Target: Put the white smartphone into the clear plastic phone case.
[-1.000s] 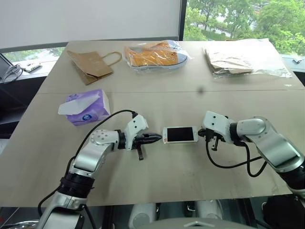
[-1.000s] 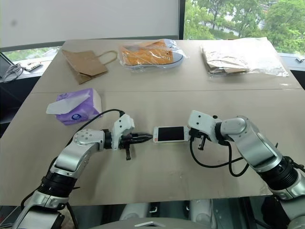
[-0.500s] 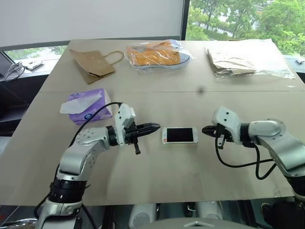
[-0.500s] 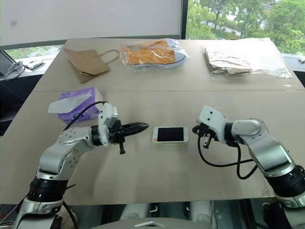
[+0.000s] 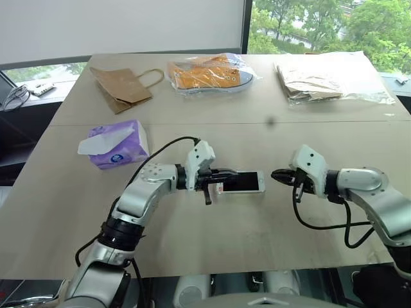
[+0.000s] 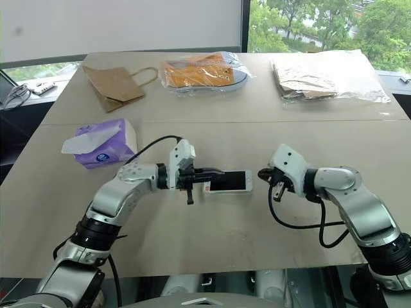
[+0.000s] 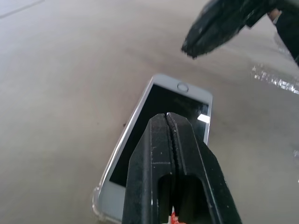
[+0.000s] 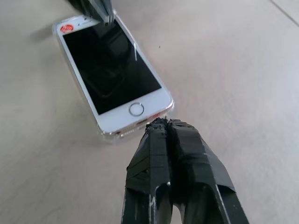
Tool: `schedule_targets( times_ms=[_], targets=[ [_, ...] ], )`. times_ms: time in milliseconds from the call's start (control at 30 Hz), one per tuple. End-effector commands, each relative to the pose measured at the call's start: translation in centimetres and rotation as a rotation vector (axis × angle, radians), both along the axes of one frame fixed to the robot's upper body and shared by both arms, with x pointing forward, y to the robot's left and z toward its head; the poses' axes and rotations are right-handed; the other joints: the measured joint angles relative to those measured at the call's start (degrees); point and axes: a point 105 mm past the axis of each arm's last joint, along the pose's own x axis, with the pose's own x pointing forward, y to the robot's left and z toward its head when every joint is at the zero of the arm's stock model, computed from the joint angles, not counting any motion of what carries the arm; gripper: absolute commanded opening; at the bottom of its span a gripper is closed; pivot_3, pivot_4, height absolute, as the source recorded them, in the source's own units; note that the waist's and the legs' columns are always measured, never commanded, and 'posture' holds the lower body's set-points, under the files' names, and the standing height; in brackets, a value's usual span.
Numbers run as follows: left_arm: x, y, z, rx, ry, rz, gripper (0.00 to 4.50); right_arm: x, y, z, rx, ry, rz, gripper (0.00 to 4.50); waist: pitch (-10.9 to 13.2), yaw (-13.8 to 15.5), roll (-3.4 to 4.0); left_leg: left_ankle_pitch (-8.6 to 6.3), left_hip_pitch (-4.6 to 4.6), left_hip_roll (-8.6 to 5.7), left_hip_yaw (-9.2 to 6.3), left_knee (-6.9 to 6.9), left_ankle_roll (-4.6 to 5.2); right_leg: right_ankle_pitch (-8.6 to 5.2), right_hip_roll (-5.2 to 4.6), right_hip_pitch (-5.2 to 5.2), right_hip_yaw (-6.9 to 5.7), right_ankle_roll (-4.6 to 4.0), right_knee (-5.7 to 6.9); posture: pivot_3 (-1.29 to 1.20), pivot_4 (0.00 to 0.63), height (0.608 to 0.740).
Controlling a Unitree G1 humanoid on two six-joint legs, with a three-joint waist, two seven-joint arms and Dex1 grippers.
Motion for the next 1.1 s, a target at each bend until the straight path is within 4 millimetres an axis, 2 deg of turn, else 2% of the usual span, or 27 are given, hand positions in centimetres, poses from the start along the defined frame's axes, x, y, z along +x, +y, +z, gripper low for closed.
schedule_targets(
  times_ms=[33,267,667,833,1100],
  targets=[
    [-0.4,-0.1,0.0,-0.009,-0.023,-0.021,0.01,-0.4,0.8,1.0,0.017,-0.050,0.027,0.00,0.0,0.0,0.00,0.00,-0.01,0.00,0.00,0.00,0.00,0.00,-0.01,0.00,0.00,0.00,0.00,0.00,0.150,0.740],
    [-0.9,1.0,-1.6,0.031,-0.003,0.004,0.01,-1.1,2.0,0.6,0.047,-0.010,0.084,0.00,0.0,0.1,0.00,-0.01,0.01,0.02,-0.03,0.00,0.01,0.00,-0.02,0.00,-0.02,-0.01,0.01,0.00,0.150,0.740],
    [-0.9,1.1,-2.6,0.042,-0.006,0.032,0.01,-1.1,2.8,-0.9,-0.004,0.041,0.145,0.00,0.0,0.0,0.00,-0.01,0.02,0.01,-0.02,0.01,0.02,0.00,-0.04,0.01,-0.01,0.00,0.02,0.00,0.150,0.740],
    [-1.0,1.1,-2.8,0.042,-0.004,0.035,0.01,-0.6,2.6,-2.5,-0.073,0.086,0.124,0.00,-0.1,0.0,-0.01,-0.01,0.05,0.01,-0.02,0.00,0.02,0.00,-0.04,0.02,-0.01,-0.01,0.04,0.00,0.150,0.740],
    [-1.1,0.9,-2.9,0.040,-0.001,0.036,0.01,-1.3,2.1,-5.2,-0.154,0.261,0.095,0.00,-0.8,0.0,-0.07,-0.02,0.20,0.02,-0.02,0.00,0.03,-0.01,-0.05,0.17,-0.02,-0.02,0.05,0.00,0.150,0.740]
  ],
)
